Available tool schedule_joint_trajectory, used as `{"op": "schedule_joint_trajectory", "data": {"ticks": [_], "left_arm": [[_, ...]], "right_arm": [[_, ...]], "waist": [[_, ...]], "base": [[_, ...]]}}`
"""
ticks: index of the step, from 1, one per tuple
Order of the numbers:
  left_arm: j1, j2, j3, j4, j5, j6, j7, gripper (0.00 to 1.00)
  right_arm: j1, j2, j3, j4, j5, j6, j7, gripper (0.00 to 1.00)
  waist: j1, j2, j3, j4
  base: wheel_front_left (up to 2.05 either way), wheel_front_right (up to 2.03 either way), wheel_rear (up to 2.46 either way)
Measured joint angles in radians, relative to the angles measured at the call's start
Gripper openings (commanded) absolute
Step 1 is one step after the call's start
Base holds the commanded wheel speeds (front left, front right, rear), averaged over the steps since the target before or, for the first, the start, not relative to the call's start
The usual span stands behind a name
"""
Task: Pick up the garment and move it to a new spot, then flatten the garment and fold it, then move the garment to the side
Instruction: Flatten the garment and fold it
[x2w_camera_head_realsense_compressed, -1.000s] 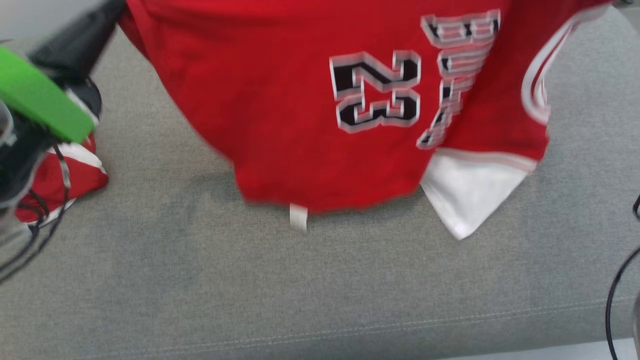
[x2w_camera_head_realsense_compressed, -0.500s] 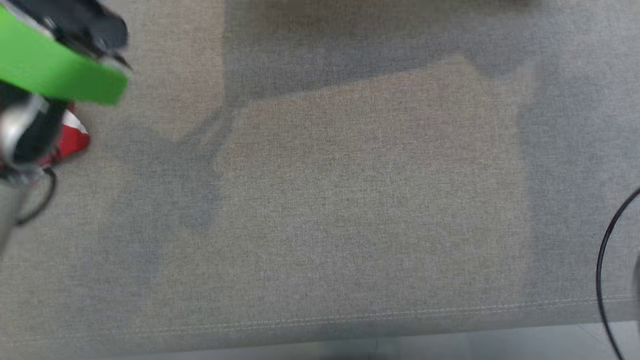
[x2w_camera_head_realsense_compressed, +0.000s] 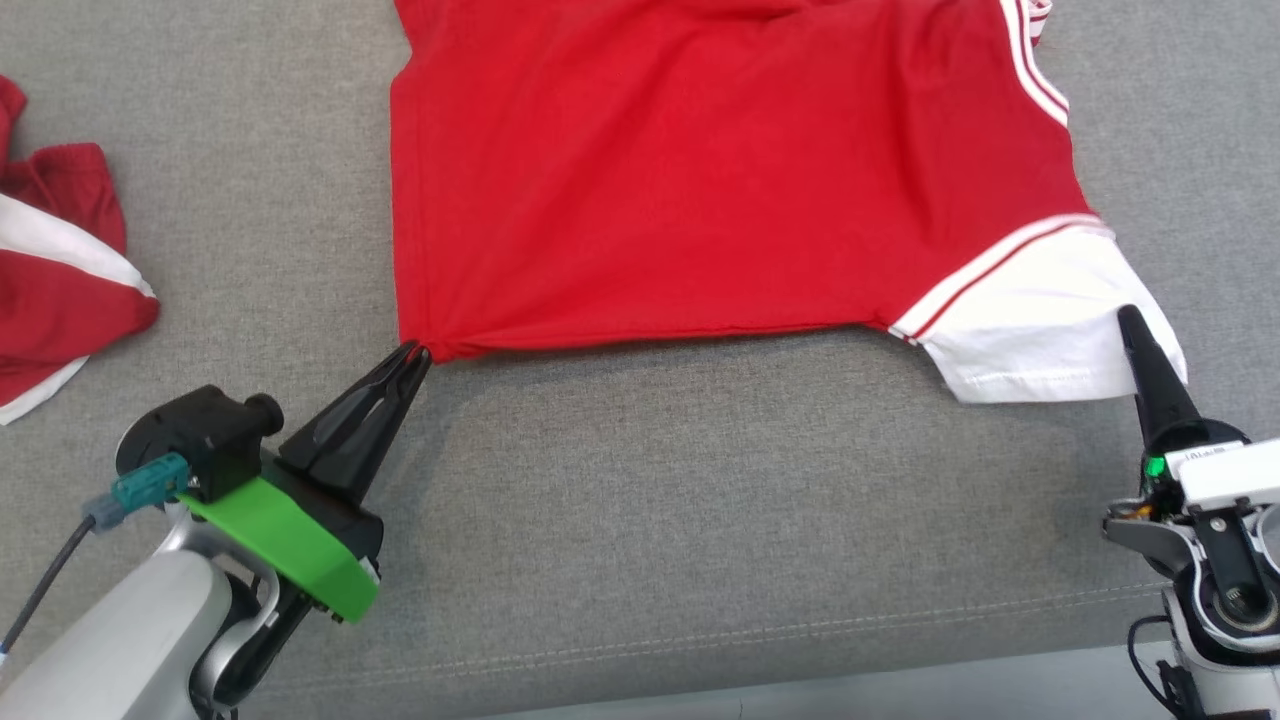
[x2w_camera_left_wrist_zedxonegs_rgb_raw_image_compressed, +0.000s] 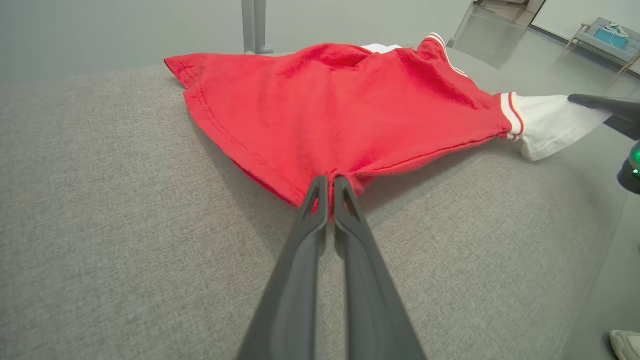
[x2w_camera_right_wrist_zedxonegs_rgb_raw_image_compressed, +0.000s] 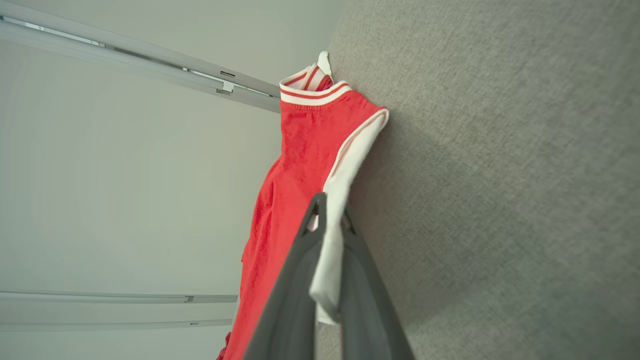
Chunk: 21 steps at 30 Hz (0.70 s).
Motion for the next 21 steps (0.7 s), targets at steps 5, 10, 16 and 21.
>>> {"op": "schedule_joint_trajectory", "data": {"ticks": [5, 10, 16, 21], "left_arm": [[0.088, -0.015, 0.018, 0.003, -0.035, 0.007, 0.003, 0.00], [0.131, -0.073, 0.049, -0.018, -0.039, 0.007, 0.007, 0.00], [0.239, -0.082, 0.031, -0.022, -0.038, 0.006, 0.007, 0.00], [0.316, -0.074, 0.003, -0.022, -0.049, 0.006, 0.007, 0.00]], "right_arm": [[0.079, -0.055, -0.063, -0.025, 0.044, 0.038, 0.023, 0.00], [0.180, -0.118, -0.117, -0.020, 0.070, 0.042, 0.067, 0.00], [0.360, -0.144, -0.130, 0.015, 0.111, 0.039, 0.137, 0.00], [0.412, -0.152, -0.158, 0.026, 0.103, 0.036, 0.137, 0.00]], "waist": [[0.0000, 0.0000, -0.042, -0.013], [0.0000, 0.0000, -0.075, -0.013], [0.0000, 0.0000, -0.084, 0.011], [-0.0001, 0.0000, -0.066, 0.028]], "base": [[0.00, 0.00, 0.00], [0.00, 0.00, 0.00], [0.00, 0.00, 0.00], [0.00, 0.00, 0.00]]}}
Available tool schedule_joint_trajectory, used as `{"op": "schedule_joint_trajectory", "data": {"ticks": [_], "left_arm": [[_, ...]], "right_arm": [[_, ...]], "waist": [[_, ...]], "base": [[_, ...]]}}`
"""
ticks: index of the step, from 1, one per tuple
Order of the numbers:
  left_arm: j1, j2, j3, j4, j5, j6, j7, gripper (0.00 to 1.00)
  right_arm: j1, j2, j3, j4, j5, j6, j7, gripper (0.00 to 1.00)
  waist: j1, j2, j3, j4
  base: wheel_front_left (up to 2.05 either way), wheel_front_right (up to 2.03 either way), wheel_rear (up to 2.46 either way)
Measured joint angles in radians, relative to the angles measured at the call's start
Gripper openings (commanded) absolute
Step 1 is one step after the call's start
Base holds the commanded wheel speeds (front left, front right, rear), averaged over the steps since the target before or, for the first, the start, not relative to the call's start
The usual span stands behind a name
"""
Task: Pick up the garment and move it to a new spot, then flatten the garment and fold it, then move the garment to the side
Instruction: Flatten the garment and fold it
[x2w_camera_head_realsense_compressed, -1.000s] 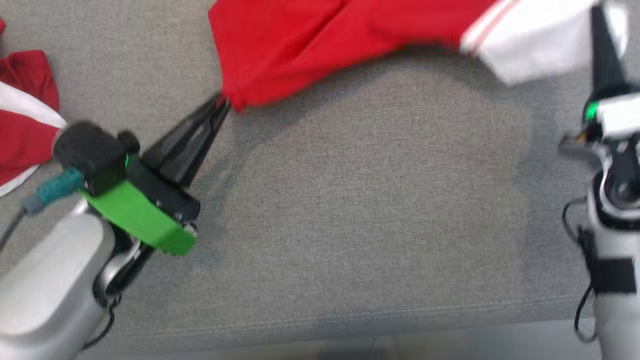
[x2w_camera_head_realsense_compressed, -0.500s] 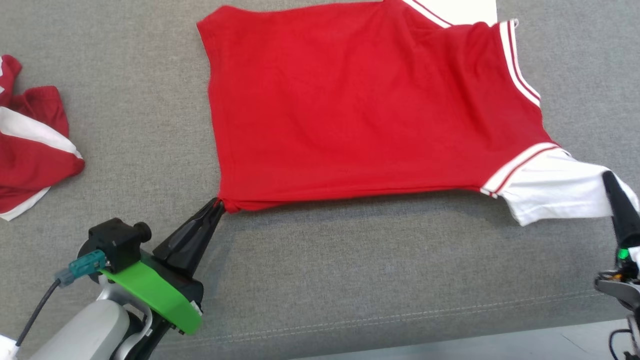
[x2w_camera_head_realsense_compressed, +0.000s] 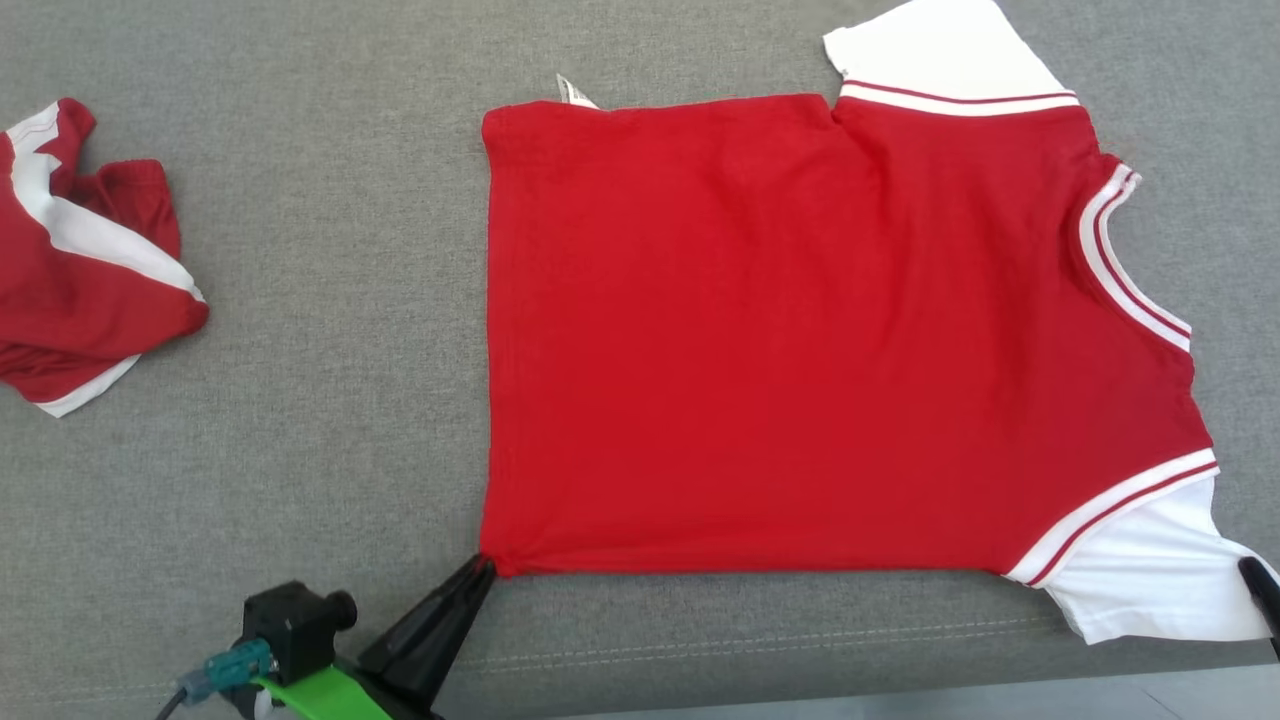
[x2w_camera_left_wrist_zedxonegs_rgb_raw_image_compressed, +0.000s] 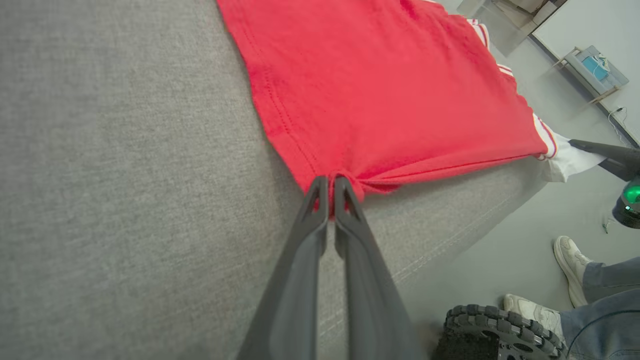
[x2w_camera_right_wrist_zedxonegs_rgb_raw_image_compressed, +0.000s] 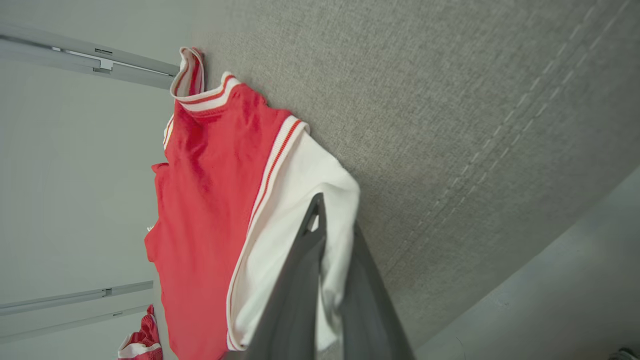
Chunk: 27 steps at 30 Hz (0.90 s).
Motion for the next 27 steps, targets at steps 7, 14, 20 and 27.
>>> {"op": "schedule_joint_trajectory", "data": {"ticks": [7, 14, 20, 27], "left_arm": [[0.042, 0.011, -0.016, 0.000, -0.026, -0.008, 0.000, 0.00], [0.040, 0.017, -0.002, 0.005, -0.023, -0.012, 0.000, 0.00], [0.041, 0.011, 0.014, 0.011, -0.023, -0.013, 0.000, 0.12], [0.073, -0.014, -0.022, 0.063, -0.025, -0.017, 0.000, 0.83]], "right_arm": [[0.001, -0.001, 0.009, -0.041, 0.001, 0.033, 0.004, 0.00], [0.001, -0.010, 0.052, -0.057, 0.000, 0.042, 0.038, 0.00], [0.028, -0.030, 0.067, -0.031, -0.015, 0.042, 0.056, 0.00], [0.029, -0.050, 0.063, 0.002, -0.061, 0.042, 0.053, 0.38]], "waist": [[0.0000, 0.0000, 0.023, 0.016], [0.0000, 0.0000, 0.015, 0.017], [0.0000, 0.0000, -0.011, 0.005], [0.0000, 0.0000, -0.047, -0.019]], "base": [[0.00, 0.00, 0.00], [0.00, 0.00, 0.00], [0.00, 0.00, 0.00], [0.00, 0.00, 0.00]]}}
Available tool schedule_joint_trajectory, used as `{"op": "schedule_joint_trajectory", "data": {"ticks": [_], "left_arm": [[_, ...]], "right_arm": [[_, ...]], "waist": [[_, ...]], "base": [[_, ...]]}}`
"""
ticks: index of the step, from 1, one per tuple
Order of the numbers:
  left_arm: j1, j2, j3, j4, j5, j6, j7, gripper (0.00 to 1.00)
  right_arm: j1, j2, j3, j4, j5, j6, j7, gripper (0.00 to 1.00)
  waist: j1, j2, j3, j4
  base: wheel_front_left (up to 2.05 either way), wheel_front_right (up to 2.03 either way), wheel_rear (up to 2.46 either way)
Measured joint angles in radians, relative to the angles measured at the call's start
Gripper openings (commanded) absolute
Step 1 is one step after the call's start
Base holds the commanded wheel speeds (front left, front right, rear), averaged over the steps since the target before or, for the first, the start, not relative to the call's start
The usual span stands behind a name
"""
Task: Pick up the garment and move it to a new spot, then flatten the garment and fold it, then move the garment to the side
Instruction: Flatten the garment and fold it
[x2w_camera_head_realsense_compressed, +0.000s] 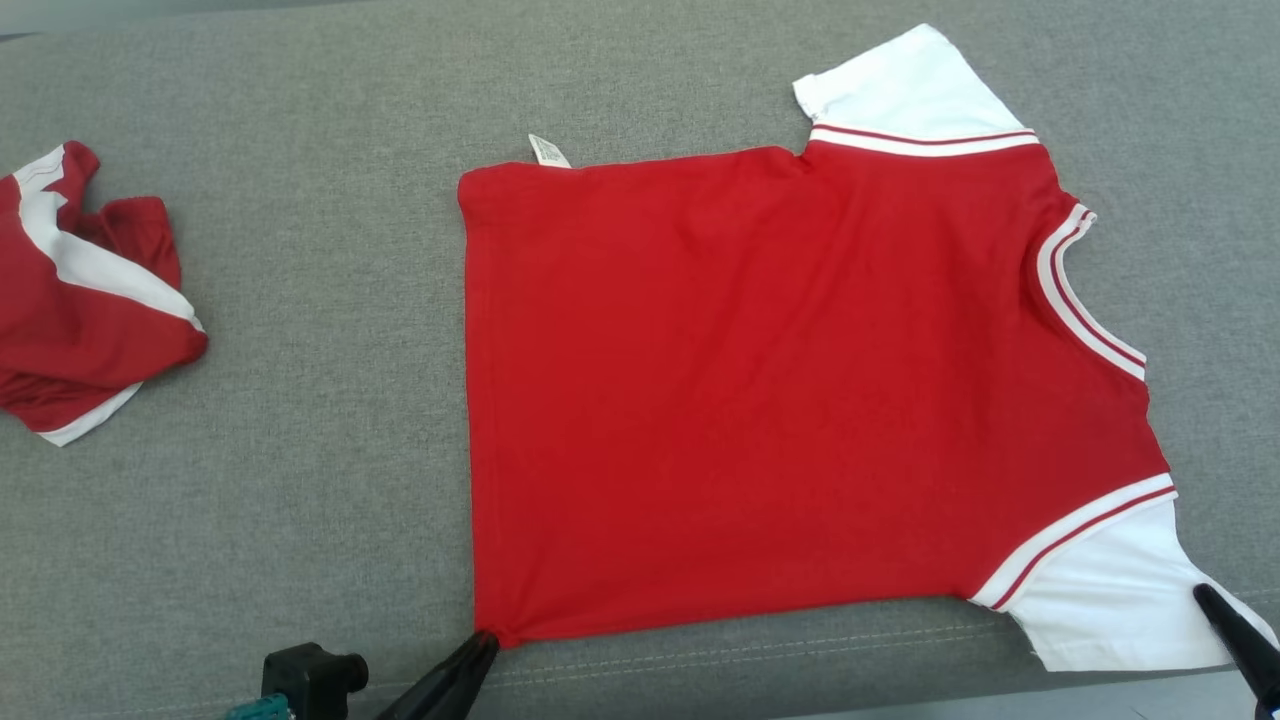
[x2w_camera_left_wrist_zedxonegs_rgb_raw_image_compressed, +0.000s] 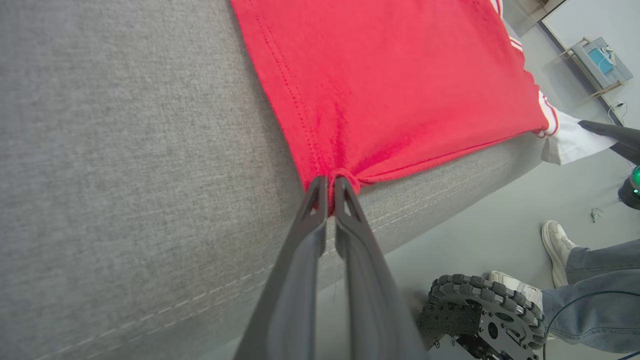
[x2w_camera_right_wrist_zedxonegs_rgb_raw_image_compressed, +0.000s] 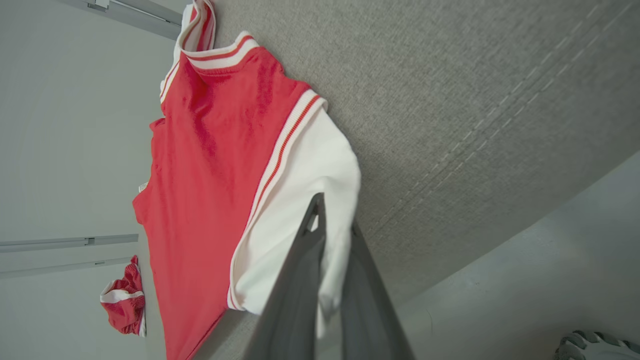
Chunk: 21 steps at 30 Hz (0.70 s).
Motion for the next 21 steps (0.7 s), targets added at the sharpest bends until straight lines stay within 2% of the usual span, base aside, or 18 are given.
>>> {"op": "schedule_joint_trajectory", "data": {"ticks": [1, 3, 13, 18, 21], "left_arm": [[0.010, -0.003, -0.003, 0.009, -0.005, 0.000, 0.000, 0.98], [0.019, -0.012, -0.016, 0.027, -0.024, -0.001, 0.010, 1.00], [0.030, -0.031, -0.024, 0.129, -0.045, 0.001, 0.037, 1.00], [0.029, -0.024, 0.040, 0.139, -0.031, 0.035, 0.021, 1.00], [0.034, -0.022, 0.079, 0.139, -0.020, 0.065, 0.012, 1.00]], "right_arm": [[0.000, -0.002, 0.007, 0.002, -0.006, 0.000, 0.000, 0.48], [0.000, -0.003, 0.018, 0.004, -0.015, 0.000, 0.000, 1.00], [0.002, -0.033, 0.054, 0.069, -0.144, -0.003, -0.024, 1.00], [0.020, -0.092, 0.030, 0.080, -0.316, -0.003, -0.142, 1.00], [0.019, -0.132, 0.044, 0.070, -0.464, -0.012, -0.216, 1.00]], "waist": [[0.0000, 0.0000, -0.006, -0.003], [0.0000, 0.0000, -0.016, -0.008], [0.0000, 0.0000, -0.076, -0.016], [0.0000, 0.0000, -0.115, -0.012], [0.0000, 0.0000, -0.144, -0.010]], "base": [[0.00, 0.00, 0.00], [0.00, 0.00, 0.00], [0.00, 0.00, 0.00], [0.00, 0.00, 0.00], [0.00, 0.00, 0.00]]}}
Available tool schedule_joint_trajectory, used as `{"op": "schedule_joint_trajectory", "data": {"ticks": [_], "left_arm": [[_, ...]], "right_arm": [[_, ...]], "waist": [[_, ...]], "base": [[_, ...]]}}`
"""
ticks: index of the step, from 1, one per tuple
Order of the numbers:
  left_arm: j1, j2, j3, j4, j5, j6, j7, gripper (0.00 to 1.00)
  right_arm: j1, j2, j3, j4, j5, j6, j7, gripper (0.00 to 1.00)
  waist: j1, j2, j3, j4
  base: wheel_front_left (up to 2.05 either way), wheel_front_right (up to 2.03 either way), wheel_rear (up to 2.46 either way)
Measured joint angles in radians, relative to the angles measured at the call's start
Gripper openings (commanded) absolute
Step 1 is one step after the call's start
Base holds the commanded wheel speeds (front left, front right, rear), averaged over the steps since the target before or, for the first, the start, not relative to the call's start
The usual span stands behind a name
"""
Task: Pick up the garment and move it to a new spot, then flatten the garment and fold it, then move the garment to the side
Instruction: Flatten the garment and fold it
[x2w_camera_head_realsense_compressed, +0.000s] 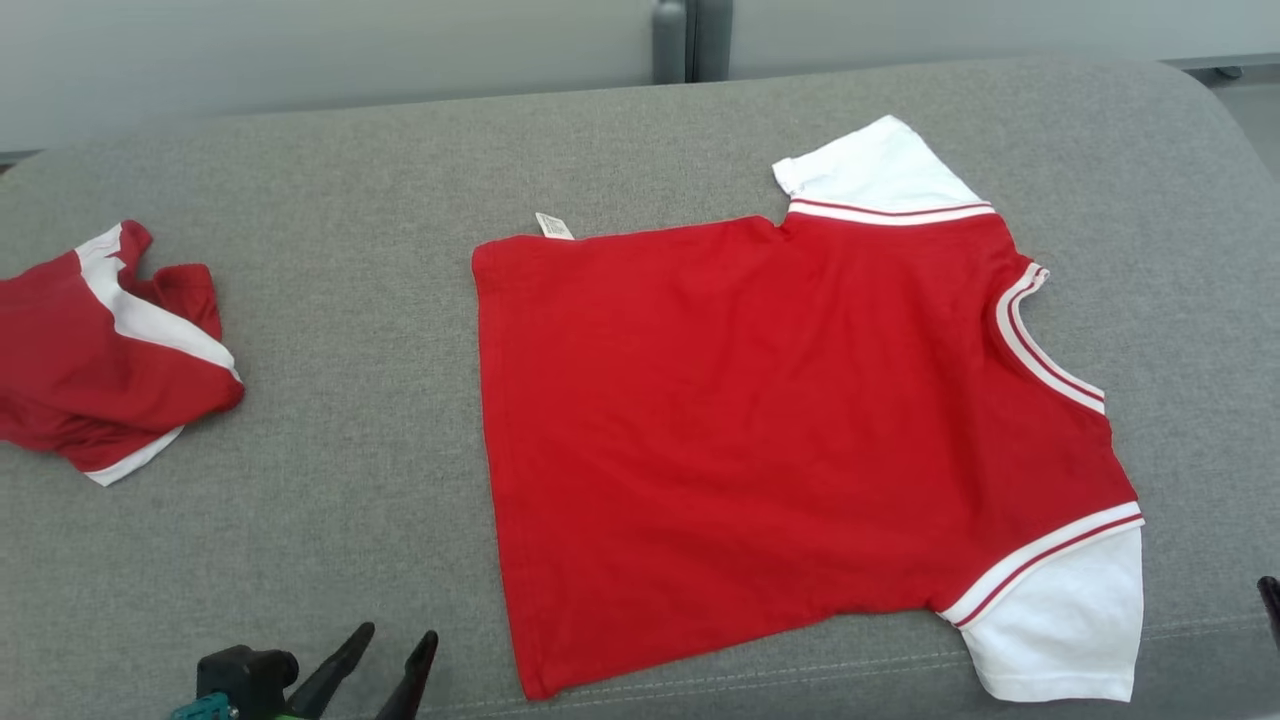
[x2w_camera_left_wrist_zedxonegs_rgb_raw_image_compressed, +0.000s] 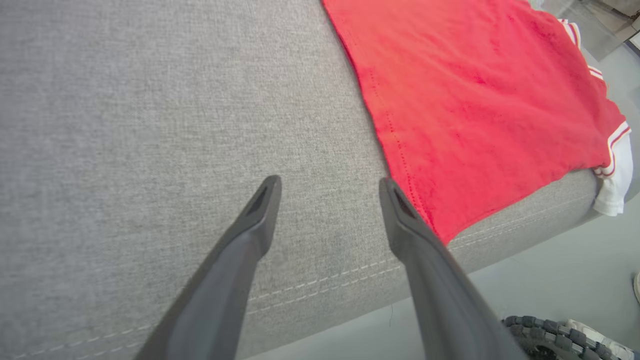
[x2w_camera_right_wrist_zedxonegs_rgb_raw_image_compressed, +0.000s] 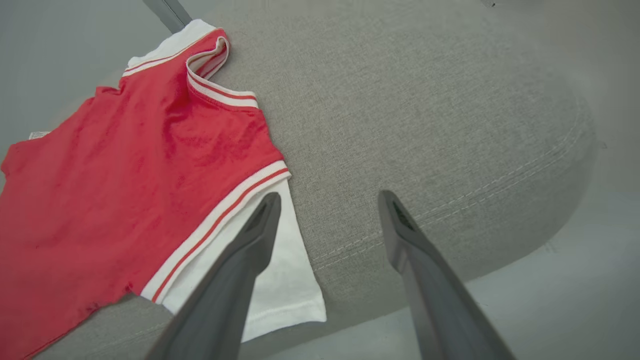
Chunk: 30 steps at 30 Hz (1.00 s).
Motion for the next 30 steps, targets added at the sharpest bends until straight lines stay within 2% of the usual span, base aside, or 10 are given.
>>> {"op": "schedule_joint_trajectory", "data": {"ticks": [5, 7, 9, 12, 20, 30], "left_arm": [[0.042, -0.003, 0.035, -0.015, 0.039, 0.037, -0.004, 1.00], [0.057, -0.005, 0.056, -0.026, 0.064, 0.061, -0.004, 1.00], [0.063, -0.017, 0.114, -0.056, 0.089, 0.087, -0.004, 1.00], [0.065, -0.035, 0.189, -0.098, 0.145, 0.113, -0.004, 1.00], [0.174, -0.093, 0.276, -0.175, 0.237, 0.121, -0.004, 1.00], [0.239, -0.128, 0.327, -0.223, 0.304, 0.120, -0.004, 1.00]], "right_arm": [[-0.002, -0.042, 0.065, -0.030, -0.227, -0.035, -0.105, 1.00], [-0.002, -0.038, 0.092, -0.049, -0.280, -0.045, -0.144, 1.00], [-0.002, -0.032, 0.109, -0.058, -0.337, -0.068, -0.191, 1.00], [0.002, -0.014, 0.145, -0.065, -0.389, -0.081, -0.236, 1.00], [0.051, 0.045, 0.201, -0.049, -0.447, -0.121, -0.256, 1.00], [0.042, 0.074, 0.194, -0.049, -0.481, -0.140, -0.266, 1.00]], "waist": [[0.0000, 0.0000, -0.054, -0.002], [0.0000, 0.0000, -0.074, -0.004], [0.0000, 0.0000, -0.092, -0.006], [0.0000, 0.0000, -0.116, -0.007], [0.0000, 0.0000, -0.141, -0.003], [0.0000, 0.0000, -0.148, -0.002]], "base": [[0.00, 0.00, 0.00], [0.00, 0.00, 0.00], [0.00, 0.00, 0.00], [0.00, 0.00, 0.00], [0.00, 0.00, 0.00], [0.00, 0.00, 0.00]]}}
